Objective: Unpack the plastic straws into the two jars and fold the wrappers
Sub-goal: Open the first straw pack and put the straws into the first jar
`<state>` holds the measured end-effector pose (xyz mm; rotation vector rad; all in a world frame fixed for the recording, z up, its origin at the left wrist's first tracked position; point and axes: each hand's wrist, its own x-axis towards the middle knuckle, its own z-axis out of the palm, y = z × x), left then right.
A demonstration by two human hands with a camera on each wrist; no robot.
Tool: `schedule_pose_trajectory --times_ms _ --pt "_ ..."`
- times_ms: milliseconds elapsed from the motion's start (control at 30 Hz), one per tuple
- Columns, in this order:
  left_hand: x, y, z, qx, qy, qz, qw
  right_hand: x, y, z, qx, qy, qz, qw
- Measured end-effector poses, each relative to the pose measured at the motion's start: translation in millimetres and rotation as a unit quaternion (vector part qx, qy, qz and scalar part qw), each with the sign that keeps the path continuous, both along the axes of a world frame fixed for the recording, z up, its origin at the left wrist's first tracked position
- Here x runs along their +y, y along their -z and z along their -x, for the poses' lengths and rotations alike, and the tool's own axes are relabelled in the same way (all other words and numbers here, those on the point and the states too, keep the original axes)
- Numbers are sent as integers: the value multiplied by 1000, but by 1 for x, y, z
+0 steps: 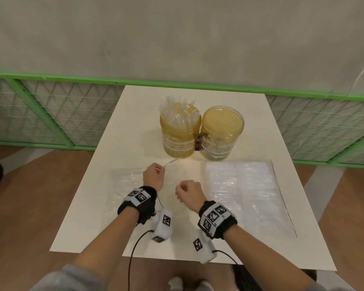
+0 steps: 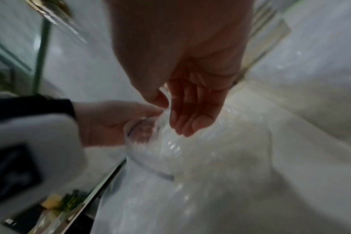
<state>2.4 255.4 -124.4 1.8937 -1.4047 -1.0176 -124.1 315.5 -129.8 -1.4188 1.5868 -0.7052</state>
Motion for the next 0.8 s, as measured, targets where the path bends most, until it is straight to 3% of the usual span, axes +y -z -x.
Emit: schedule_pose_trajectory --times_ms 67,233,300,433,667,800 --pt "-1 -1 1 8 -8 5 1000 13 15 -4 5 -28 -71 997" --pt "3 -5 3 17 -6 24 1000 13 45 -15 132 -54 -209 968" --pt "6 -8 3 -4 -5 9 1000 9 46 -18 82 -5 -240 967" --pt "15 1 -2 -187 92 -142 968 5 44 -22 -56 105 -279 953" --pt "24 -10 -13 -83 115 -121 982 4 47 -37 -238 252 -291 892" --pt "25 -11 -22 -68 124 -131 981 1 38 -40 -233 213 -295 902"
